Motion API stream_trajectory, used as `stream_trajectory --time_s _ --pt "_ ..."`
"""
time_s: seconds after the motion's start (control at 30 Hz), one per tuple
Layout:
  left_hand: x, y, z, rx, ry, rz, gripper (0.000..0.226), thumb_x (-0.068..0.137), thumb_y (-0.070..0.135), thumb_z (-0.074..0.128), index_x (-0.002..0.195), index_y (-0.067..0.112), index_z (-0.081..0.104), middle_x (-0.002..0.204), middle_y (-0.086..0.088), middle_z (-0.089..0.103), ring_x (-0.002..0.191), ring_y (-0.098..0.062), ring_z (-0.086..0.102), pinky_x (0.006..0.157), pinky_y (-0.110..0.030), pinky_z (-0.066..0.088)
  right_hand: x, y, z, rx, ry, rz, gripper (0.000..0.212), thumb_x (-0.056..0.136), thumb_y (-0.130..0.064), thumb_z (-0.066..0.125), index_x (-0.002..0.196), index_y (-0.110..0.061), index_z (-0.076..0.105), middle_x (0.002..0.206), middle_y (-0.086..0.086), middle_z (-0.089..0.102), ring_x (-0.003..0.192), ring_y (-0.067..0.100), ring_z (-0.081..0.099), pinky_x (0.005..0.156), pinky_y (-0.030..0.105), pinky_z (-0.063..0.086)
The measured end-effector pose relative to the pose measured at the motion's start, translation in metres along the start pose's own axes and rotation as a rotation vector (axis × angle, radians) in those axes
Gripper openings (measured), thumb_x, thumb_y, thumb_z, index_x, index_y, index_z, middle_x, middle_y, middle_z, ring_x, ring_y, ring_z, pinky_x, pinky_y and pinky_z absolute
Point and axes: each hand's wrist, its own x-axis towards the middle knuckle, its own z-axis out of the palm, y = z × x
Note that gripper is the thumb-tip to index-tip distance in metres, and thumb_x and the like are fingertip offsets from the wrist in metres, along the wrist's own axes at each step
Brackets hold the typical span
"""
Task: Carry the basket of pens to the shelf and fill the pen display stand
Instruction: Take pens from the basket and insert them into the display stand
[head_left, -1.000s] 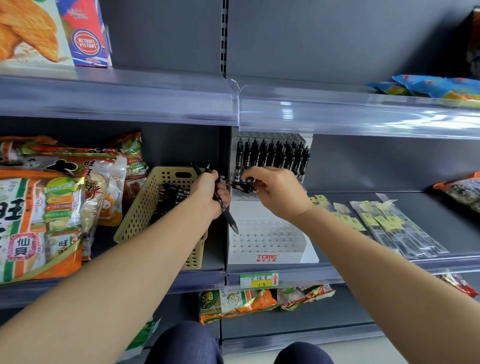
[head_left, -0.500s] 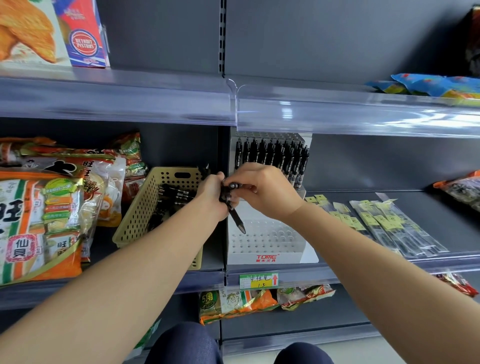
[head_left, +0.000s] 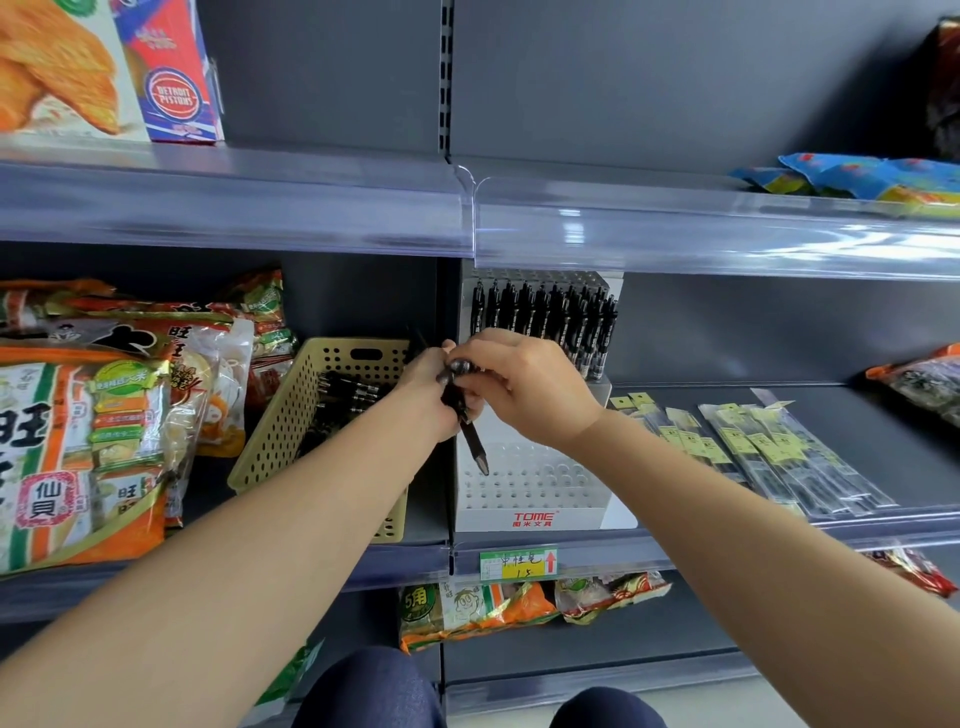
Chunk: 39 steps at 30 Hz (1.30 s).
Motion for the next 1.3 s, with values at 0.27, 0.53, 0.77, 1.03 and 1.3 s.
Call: stream_trajectory --time_s 0.27,0.53,0.77,1.03,1.3 --pt "0.005 -0.004 0.004 0.276 -0.029 0.267 0.028 0.097 0.035 0.053 0.099 0.009 0.064 0.090 -0.012 0.070 0.084 -0.026 0.068 0.088 -0.042 0.054 0.021 0.006 -0.013 0.365 -0.020 0.740 0.031 0.092 -0.020 0.061 0.068 -0.012 0.043 0.067 0.009 0.052 0.059 0.027 0.065 0.047 0.028 0.046" --pt "-0.006 -0.007 0.003 0.244 -0.292 0.250 0.027 0.096 0.034 0.053 0.105 0.008 0.056 0.079 -0.010 0.065 0.064 -0.025 0.067 0.059 -0.037 0.054 0.020 0.010 -0.012 0.572 -0.008 1.058 0.028 0.082 -0.028 0.073 0.064 -0.016 0.057 0.061 0.004 0.057 0.053 0.025 0.064 0.059 0.053 0.058" --pt "-0.008 -0.005 -0.002 0.289 -0.315 0.258 0.019 0.096 0.027 0.055 0.095 0.007 0.057 0.070 -0.006 0.058 0.053 -0.017 0.051 0.052 -0.032 0.046 0.015 0.007 -0.011 0.768 0.120 1.074 0.027 0.093 -0.035 0.058 0.113 -0.017 0.053 0.071 0.003 0.057 0.047 0.012 0.053 0.040 0.020 0.042" --pt "-0.004 -0.020 -0.004 0.623 -0.312 0.295 0.010 0.098 0.009 0.051 0.088 0.012 0.050 0.065 -0.004 0.045 0.053 -0.014 0.042 0.048 -0.027 0.038 0.026 0.011 -0.004 0.441 0.032 0.935 0.038 0.074 -0.045 0.076 0.085 -0.010 0.067 0.081 -0.001 0.067 0.075 0.014 0.063 0.073 0.033 0.055" --pt "-0.002 -0.019 -0.007 0.533 -0.341 0.175 0.018 0.085 0.000 0.065 0.087 0.017 0.057 0.069 -0.001 0.046 0.041 -0.008 0.037 0.041 -0.020 0.033 0.024 0.017 -0.013 0.797 0.016 1.184 0.038 0.088 -0.028 0.068 0.113 -0.001 0.060 0.074 0.007 0.060 0.050 0.012 0.055 0.050 0.025 0.051"
